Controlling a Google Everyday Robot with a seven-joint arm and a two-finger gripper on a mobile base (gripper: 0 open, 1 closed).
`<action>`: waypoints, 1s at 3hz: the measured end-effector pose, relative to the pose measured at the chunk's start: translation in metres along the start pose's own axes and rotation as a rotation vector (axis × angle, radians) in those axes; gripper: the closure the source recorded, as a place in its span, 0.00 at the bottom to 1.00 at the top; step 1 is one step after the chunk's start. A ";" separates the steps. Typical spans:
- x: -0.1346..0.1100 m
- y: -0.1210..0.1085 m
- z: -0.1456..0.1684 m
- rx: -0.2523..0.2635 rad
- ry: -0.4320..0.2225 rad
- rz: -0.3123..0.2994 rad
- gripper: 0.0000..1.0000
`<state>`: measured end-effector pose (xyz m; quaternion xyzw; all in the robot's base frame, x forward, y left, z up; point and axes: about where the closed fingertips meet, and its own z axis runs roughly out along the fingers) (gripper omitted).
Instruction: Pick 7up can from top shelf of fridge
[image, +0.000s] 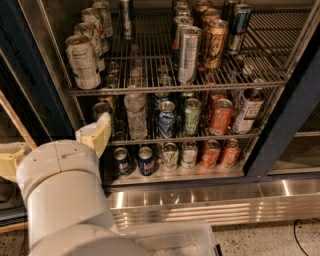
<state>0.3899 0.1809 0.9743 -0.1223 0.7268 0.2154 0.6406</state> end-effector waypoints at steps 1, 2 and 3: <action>-0.005 -0.019 0.002 0.056 -0.048 0.025 0.00; -0.006 -0.042 0.007 0.116 -0.094 0.053 0.00; -0.002 -0.058 0.011 0.153 -0.111 0.084 0.00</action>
Offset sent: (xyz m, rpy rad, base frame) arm 0.0575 -0.0644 -0.0196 0.1300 -0.0561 -0.2384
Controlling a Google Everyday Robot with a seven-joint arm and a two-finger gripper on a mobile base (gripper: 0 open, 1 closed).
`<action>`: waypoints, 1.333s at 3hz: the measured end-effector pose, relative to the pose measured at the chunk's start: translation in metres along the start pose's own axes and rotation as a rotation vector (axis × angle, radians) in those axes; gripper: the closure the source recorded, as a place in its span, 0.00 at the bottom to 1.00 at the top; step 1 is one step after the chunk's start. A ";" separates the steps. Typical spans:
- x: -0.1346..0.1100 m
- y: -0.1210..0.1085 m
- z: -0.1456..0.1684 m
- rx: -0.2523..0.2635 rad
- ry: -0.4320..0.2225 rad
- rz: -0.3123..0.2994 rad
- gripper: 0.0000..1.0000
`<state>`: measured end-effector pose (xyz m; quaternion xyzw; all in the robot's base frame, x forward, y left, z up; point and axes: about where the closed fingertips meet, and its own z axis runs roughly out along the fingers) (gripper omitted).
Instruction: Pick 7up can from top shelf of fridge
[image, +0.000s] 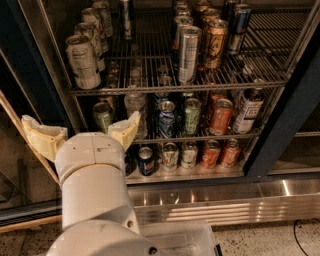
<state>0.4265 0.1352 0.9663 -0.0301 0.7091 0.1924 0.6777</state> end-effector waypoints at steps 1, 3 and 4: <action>-0.002 0.004 0.002 -0.005 -0.007 -0.006 0.00; -0.021 -0.015 0.024 0.042 -0.055 -0.026 0.00; -0.021 -0.027 0.033 0.070 -0.059 -0.033 0.00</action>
Offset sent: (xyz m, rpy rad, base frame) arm 0.0497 -0.0152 0.0156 -0.0013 -0.0531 -0.0635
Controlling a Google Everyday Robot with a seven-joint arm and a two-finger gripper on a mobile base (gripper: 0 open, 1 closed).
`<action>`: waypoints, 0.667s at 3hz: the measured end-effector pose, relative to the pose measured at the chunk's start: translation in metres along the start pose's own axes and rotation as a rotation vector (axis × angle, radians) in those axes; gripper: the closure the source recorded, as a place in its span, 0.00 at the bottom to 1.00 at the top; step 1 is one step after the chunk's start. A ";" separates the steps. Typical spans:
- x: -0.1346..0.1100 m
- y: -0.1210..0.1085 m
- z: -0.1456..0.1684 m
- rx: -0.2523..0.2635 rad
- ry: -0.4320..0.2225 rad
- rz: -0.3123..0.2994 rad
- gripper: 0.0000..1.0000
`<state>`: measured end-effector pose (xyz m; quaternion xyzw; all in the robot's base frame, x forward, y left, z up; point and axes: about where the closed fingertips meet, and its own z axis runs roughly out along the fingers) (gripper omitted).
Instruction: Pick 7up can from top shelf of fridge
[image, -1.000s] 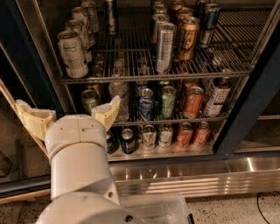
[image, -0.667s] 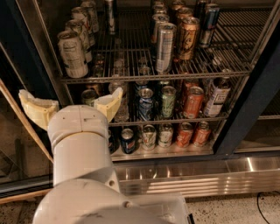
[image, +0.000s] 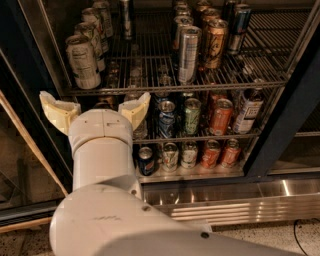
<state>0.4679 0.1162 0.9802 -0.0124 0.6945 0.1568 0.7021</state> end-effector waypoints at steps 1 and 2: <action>0.003 -0.005 0.014 0.003 0.009 -0.022 0.00; 0.006 -0.008 0.032 0.003 0.014 -0.042 0.00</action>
Offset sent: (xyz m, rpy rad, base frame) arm 0.0677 0.0052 -0.0160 -0.0616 0.0138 -0.0022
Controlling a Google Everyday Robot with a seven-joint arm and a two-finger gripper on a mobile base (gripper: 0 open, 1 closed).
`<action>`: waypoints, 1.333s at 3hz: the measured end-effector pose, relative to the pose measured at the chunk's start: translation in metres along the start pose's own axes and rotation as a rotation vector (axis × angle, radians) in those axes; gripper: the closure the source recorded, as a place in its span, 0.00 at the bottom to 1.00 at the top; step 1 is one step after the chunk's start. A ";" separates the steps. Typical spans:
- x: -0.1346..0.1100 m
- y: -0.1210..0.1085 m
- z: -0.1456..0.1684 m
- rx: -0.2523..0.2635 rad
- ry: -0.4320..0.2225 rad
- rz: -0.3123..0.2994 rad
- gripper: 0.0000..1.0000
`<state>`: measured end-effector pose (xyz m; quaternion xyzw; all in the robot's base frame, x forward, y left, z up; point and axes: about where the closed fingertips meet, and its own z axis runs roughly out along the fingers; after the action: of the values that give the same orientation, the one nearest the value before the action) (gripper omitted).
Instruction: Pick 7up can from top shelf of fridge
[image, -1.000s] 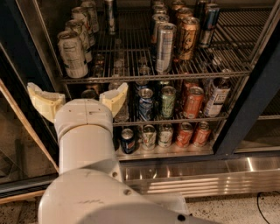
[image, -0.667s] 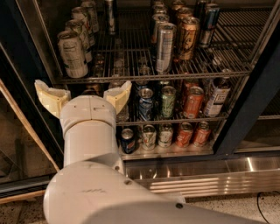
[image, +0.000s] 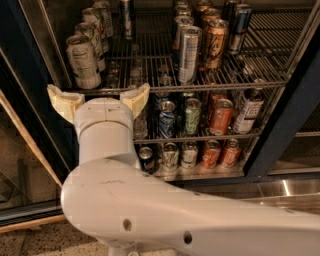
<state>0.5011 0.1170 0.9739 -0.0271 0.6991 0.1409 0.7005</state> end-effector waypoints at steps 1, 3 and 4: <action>0.004 -0.002 0.018 0.002 0.005 -0.012 0.00; 0.007 0.006 0.047 -0.028 0.031 -0.055 0.00; 0.007 0.006 0.047 -0.028 0.031 -0.055 0.00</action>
Offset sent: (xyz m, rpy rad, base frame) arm 0.0535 0.0084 -0.0147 -0.0603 0.0181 -0.0100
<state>0.5454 0.1351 0.9695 -0.0584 0.7068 0.1312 0.6926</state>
